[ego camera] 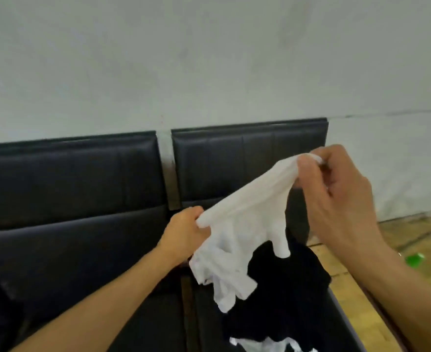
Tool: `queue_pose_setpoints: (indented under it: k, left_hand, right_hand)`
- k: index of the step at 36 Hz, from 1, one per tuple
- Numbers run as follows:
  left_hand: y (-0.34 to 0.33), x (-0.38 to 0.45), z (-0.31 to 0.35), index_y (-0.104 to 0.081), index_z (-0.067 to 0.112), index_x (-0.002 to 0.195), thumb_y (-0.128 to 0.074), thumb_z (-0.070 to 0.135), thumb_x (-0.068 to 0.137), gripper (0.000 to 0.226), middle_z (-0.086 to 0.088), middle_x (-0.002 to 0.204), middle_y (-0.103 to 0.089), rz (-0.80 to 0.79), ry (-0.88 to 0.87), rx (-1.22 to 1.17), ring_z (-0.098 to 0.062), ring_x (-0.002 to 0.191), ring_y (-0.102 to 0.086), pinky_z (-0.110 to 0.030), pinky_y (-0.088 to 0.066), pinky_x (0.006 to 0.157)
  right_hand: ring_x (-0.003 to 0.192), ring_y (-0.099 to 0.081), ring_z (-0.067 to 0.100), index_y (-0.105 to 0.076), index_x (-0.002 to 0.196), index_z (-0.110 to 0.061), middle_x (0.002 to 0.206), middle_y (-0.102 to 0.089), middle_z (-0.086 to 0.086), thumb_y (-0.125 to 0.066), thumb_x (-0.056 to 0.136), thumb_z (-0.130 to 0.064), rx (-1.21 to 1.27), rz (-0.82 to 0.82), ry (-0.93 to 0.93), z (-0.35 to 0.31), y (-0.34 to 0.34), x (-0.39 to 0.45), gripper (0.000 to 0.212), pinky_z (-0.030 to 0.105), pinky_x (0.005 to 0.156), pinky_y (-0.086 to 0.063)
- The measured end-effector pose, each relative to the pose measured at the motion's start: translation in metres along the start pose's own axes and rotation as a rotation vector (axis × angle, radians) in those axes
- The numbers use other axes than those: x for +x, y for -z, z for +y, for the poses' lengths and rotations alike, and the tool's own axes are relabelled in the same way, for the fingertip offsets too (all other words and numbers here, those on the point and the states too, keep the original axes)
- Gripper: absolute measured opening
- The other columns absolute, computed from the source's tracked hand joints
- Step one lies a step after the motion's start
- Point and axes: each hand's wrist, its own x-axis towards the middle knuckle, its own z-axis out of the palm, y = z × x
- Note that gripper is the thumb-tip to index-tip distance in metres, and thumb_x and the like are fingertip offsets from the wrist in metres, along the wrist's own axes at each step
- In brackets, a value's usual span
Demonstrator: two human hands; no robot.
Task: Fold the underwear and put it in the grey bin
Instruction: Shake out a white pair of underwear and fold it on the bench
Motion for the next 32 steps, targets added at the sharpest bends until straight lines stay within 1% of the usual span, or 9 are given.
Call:
queue_pose_setpoints:
  k: [4,8,11,16,18,20,22,25,32]
  left_hand:
    - [0.094,-0.07,0.05,-0.054,0.012,0.079,-0.058,0.014,0.087,0.009,0.003,0.071,-0.056,0.098,0.018,-0.019,-0.005,0.06,-0.049,-0.012,-0.036,0.049]
    - [0.186,-0.164,0.089,-0.053,0.015,0.076,-0.061,0.014,0.085,0.012,0.005,0.07,-0.056,0.22,0.014,-0.081,-0.007,0.06,-0.049,-0.013,-0.037,0.05]
    - [0.241,-0.221,0.102,-0.066,0.008,0.094,-0.062,0.019,0.087,0.014,-0.004,0.089,-0.071,0.249,0.121,-0.271,-0.022,0.083,-0.067,-0.034,-0.055,0.075]
    - [0.323,-0.284,0.122,-0.064,0.007,0.112,-0.057,0.022,0.08,0.036,-0.012,0.109,-0.069,0.231,0.22,-0.607,-0.032,0.103,-0.064,-0.048,-0.046,0.098]
    - [0.353,-0.306,0.124,-0.063,0.001,0.107,-0.049,0.012,0.085,0.028,-0.018,0.105,-0.067,0.257,0.22,-0.75,-0.034,0.098,-0.063,-0.045,-0.047,0.096]
    - [0.374,-0.323,0.126,-0.062,0.003,0.097,-0.044,0.009,0.086,0.022,-0.015,0.09,-0.064,0.236,0.175,-0.878,-0.03,0.084,-0.061,-0.04,-0.05,0.086]
    - [0.399,-0.337,0.122,-0.059,0.008,0.078,-0.043,0.009,0.085,0.018,-0.008,0.074,-0.059,0.2,0.11,-0.971,-0.023,0.07,-0.057,-0.035,-0.047,0.076]
    - [0.435,-0.359,0.122,-0.053,0.011,0.057,-0.048,0.013,0.08,0.023,-0.006,0.065,-0.054,0.155,0.013,-1.076,-0.02,0.061,-0.054,-0.034,-0.043,0.071]
    - [0.501,-0.4,0.113,-0.048,0.013,0.048,-0.055,0.016,0.062,0.017,-0.001,0.057,-0.045,-0.001,-0.16,-1.197,-0.015,0.057,-0.045,-0.027,-0.037,0.064]
  right_hand:
    - [0.056,-0.049,-0.002,-0.049,0.079,-0.018,0.066,-0.053,-0.006,-0.046,0.094,-0.025,0.146,0.197,0.056,-0.09,0.037,0.015,0.018,0.012,0.051,-0.037]
    - [0.062,-0.045,-0.001,-0.044,0.08,-0.022,0.073,-0.047,-0.006,-0.039,0.096,-0.022,0.305,0.204,0.078,-0.186,0.05,0.012,0.017,0.017,0.057,-0.037]
    - [0.073,-0.046,0.007,-0.045,0.093,-0.014,0.086,-0.048,0.001,-0.037,0.099,-0.024,0.306,0.022,0.07,-0.241,0.04,0.002,0.014,0.016,0.066,-0.04]
    - [0.073,-0.046,0.006,-0.038,0.127,-0.01,0.113,-0.054,0.011,-0.044,0.097,-0.018,0.261,-0.391,-0.017,-0.325,0.002,-0.016,0.031,0.023,0.06,-0.038]
    - [0.079,-0.049,0.009,-0.023,0.142,-0.012,0.13,-0.047,0.012,-0.047,0.096,-0.016,0.269,-0.576,-0.07,-0.357,-0.014,-0.039,0.052,0.025,0.07,-0.039]
    - [0.099,-0.053,0.015,-0.034,0.135,-0.017,0.131,-0.049,0.004,-0.049,0.095,-0.018,0.228,-0.656,-0.01,-0.382,-0.023,-0.067,0.043,0.027,0.084,-0.04]
    - [0.09,-0.062,0.015,-0.055,0.104,-0.019,0.103,-0.066,-0.003,-0.048,0.094,-0.024,0.209,-0.703,0.094,-0.404,-0.035,-0.097,0.013,0.034,0.084,-0.051]
    - [0.069,-0.068,0.013,-0.063,0.087,-0.013,0.075,-0.071,0.0,-0.047,0.095,-0.039,0.325,-0.897,0.091,-0.444,-0.046,-0.126,0.032,0.034,0.074,-0.057]
    - [0.093,-0.066,0.015,-0.06,0.109,-0.023,0.103,-0.069,-0.002,-0.036,0.095,-0.052,0.097,-1.215,0.046,-0.484,-0.095,-0.153,0.04,0.034,0.085,-0.056]
